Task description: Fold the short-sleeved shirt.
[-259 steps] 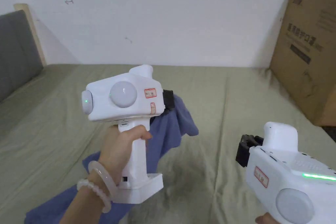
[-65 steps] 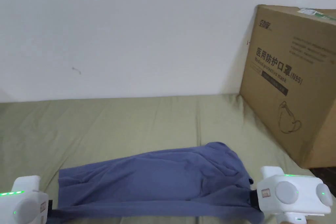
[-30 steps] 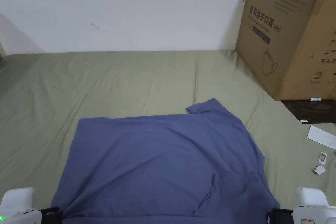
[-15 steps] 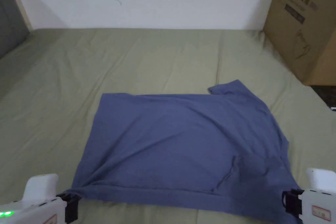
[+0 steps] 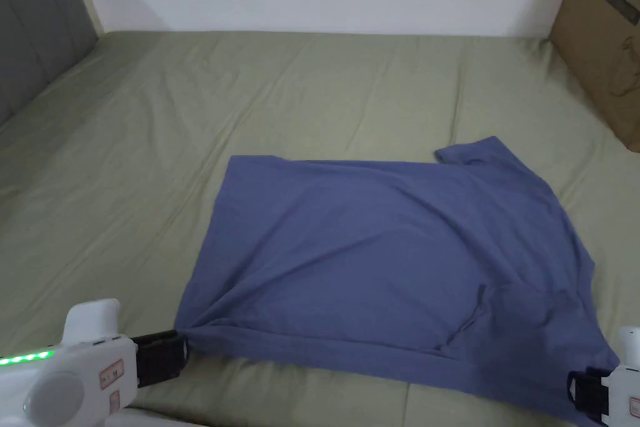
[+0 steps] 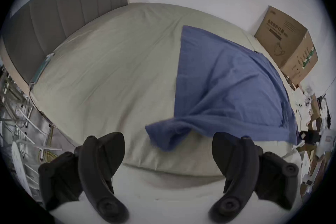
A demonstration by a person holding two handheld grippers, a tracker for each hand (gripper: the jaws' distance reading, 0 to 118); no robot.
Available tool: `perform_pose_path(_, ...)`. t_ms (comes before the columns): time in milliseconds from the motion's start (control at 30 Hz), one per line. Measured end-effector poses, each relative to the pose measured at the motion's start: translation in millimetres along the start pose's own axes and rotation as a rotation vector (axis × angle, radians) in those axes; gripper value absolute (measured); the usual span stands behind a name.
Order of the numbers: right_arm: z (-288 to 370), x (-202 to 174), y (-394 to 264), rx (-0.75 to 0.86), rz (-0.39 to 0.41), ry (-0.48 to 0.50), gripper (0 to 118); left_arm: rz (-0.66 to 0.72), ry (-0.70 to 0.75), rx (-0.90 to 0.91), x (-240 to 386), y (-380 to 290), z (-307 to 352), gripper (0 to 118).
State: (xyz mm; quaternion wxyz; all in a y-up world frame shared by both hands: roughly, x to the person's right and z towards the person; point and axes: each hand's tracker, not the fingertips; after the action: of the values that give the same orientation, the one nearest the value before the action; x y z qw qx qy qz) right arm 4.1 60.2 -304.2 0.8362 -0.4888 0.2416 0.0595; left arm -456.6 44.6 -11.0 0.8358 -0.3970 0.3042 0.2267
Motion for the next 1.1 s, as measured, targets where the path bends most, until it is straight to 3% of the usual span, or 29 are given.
perform_pose_path(67, -0.6, 2.4, 1.0, -0.005, -0.014, 0.002, 0, 0.049, -0.065, -0.020, -5.2, 6.0, -10.3, 93)
perform_pose_path(100, -1.0, 2.9, 0.9, -0.007, -0.017, 0.002, 0, 0.063, -0.083, -0.027, -6.6, 7.6, -15.2, 76)
perform_pose_path(133, -1.8, 3.9, 0.9, -0.008, -0.018, -0.002, 0, 0.053, -0.074, -0.024, -7.1, 8.1, -20.1, 35)
perform_pose_path(167, -2.2, 4.4, 0.8, -0.011, -0.018, -0.006, 0, 0.049, -0.065, -0.028, -5.4, 8.8, -23.8, 4)
perform_pose_path(500, 3.2, 17.5, 4.0, -0.006, -0.029, -0.016, 4, 0.023, -0.062, -0.020, 8.2, 14.3, -4.6, 4)
perform_pose_path(533, 4.4, 18.4, 6.4, -0.008, -0.016, -0.030, 26, 0.019, -0.061, -0.016, 10.2, 14.4, -2.5, 4)
perform_pose_path(567, 4.9, 19.4, 8.1, -0.002, -0.005, -0.044, 55, 0.012, -0.059, -0.014, 12.0, 14.8, -1.1, 4)
perform_pose_path(600, 4.1, 21.1, 9.8, 0.006, 0.003, -0.065, 72, -0.001, -0.054, -0.015, 12.7, 15.9, 0.5, 4)
perform_pose_path(733, -9.5, 36.2, 15.9, -0.008, -0.042, -0.072, 69, -0.043, -0.035, -0.014, 16.5, 17.7, 2.3, 4)
perform_pose_path(767, -13.7, 39.2, 16.0, -0.044, -0.066, -0.086, 58, -0.047, -0.033, -0.017, 16.6, 18.1, 2.2, 4)
perform_pose_path(800, -17.8, 42.7, 15.5, -0.064, -0.070, -0.074, 19, -0.049, -0.031, -0.019, 17.0, 18.3, 2.7, 4)
perform_pose_path(833, -20.3, 45.1, 11.6, -0.063, -0.042, -0.043, 0, -0.049, -0.031, -0.018, 17.3, 18.1, 3.3, 4)
perform_pose_path(933, -36.3, 49.7, 2.5, -0.148, -0.046, -0.053, 0, -0.046, -0.030, -0.020, 16.2, 18.2, 3.1, 4)
perform_pose_path(1100, -20.4, 49.6, 6.4, -0.083, -0.079, -0.037, 0, -0.046, -0.025, -0.021, 17.2, 19.0, 4.5, 4)
